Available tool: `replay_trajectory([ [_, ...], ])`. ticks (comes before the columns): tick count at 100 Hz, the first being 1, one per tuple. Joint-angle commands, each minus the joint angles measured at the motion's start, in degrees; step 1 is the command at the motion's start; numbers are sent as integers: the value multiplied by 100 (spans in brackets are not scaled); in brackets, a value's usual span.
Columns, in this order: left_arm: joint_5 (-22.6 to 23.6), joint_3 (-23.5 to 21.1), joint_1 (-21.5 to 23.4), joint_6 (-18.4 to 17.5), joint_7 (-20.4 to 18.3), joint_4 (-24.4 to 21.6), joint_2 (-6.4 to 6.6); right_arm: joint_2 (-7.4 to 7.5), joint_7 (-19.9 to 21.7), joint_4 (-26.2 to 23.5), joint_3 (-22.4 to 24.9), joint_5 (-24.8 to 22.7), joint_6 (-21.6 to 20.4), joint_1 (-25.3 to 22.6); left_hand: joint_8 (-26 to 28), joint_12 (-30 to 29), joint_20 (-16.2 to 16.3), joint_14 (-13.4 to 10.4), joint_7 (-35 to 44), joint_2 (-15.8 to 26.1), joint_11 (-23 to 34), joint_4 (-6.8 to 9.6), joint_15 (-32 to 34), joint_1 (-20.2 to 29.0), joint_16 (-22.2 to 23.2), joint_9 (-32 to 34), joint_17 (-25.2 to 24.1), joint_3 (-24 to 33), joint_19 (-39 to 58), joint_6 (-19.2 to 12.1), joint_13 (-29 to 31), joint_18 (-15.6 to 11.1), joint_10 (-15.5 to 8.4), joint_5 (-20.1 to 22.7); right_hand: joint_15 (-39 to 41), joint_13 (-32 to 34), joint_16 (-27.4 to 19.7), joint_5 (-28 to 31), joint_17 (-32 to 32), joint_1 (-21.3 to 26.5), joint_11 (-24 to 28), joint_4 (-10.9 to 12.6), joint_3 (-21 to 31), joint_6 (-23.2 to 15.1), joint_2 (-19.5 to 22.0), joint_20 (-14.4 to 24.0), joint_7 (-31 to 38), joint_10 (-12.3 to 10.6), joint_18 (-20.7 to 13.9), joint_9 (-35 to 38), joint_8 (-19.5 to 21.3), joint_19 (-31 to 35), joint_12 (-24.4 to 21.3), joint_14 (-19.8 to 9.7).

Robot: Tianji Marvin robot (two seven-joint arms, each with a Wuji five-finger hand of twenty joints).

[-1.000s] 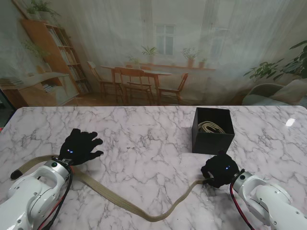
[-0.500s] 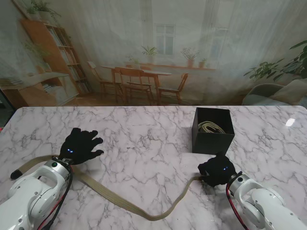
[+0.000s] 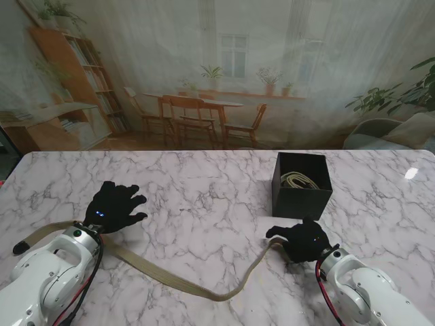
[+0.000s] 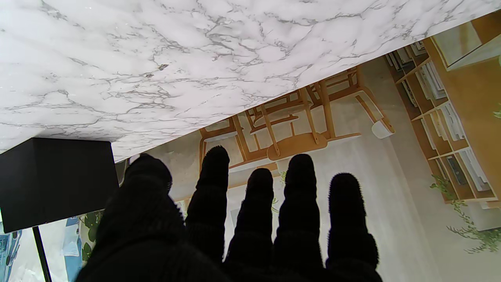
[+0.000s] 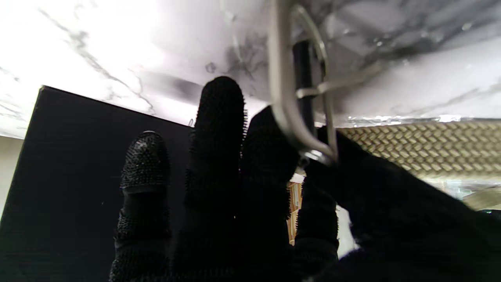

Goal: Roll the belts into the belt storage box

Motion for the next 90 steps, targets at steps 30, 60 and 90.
replay_trajectory([
  [30,13,36,-19,-36,-70,23,5,-80,239,-133,29,267,-10,-100,64,-22,17,95,87,112,-17,56,2,85,31,-132,-52,-103,25,36,-115,177,76,40,98,281,-211,2854,65,293,-14,-725,-238,1562,-226,47,2005,174,17,327,-1184,185,-396,-219],
  [60,10,51,-33,-53,-90,27,8,-153,1694,-818,271,1152,216,-379,81,-22,14,99,89,116,-16,55,-1,83,29,-130,-63,-105,20,30,-118,183,71,41,-1125,-560,-596,2803,-402,-1270,-2503,124,-875,2594,920,84,20,219,48,124,699,71,-1562,-47],
  [90,12,70,-48,-53,-136,23,10,-62,3159,-1332,607,1808,128,-528,97,-24,8,97,93,109,-17,56,-1,103,28,-124,-64,-100,9,35,-112,186,72,46,-1988,-1677,-1270,1562,-972,-129,-3808,414,1363,2888,-378,141,-560,-23,-113,-1080,760,-390,-2441,-443],
])
